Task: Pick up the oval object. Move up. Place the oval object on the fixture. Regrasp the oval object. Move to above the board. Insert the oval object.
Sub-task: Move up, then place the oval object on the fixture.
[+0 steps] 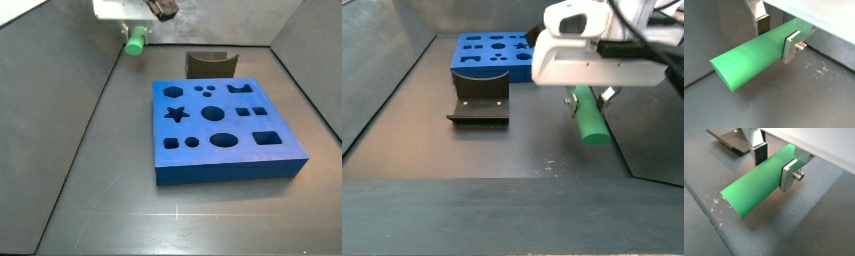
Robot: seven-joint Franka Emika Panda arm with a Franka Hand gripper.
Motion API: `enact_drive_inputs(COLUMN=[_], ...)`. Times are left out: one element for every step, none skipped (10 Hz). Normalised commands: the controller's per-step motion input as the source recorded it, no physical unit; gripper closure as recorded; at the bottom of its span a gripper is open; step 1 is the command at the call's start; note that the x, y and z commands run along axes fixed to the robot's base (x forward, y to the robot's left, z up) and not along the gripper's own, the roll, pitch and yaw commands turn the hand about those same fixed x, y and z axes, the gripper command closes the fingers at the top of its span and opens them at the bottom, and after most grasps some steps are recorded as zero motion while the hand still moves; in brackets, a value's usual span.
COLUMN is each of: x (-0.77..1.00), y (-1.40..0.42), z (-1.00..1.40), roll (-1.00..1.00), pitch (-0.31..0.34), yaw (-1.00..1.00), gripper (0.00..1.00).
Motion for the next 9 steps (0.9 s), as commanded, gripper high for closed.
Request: enact_drive_inputs(x=[-0.03,0.00,0.00,-0.01,-0.02,-0.03,-0.03,-0.03,-0.04], y=[0.01,0.00,0.00,0.00,0.00,0.00,0.01,0.01,0.01], z=[0.18,1.00,1.00,1.00,1.00,1.00,1.00,1.00,1.00], roll=[0.10,0.00,0.00,0.01,0.02,0.04,0.06,0.08,0.09], pitch=[0.066,0.000,0.015,0.035,0.046,0.050,0.053,0.064,0.067], yaw=[-0.02,0.00,0.00,0.00,-0.01,-0.02,-0.02,-0.03,-0.02], gripper=[1.00,1.00,1.00,1.00,1.00,1.00,1.00,1.00,1.00])
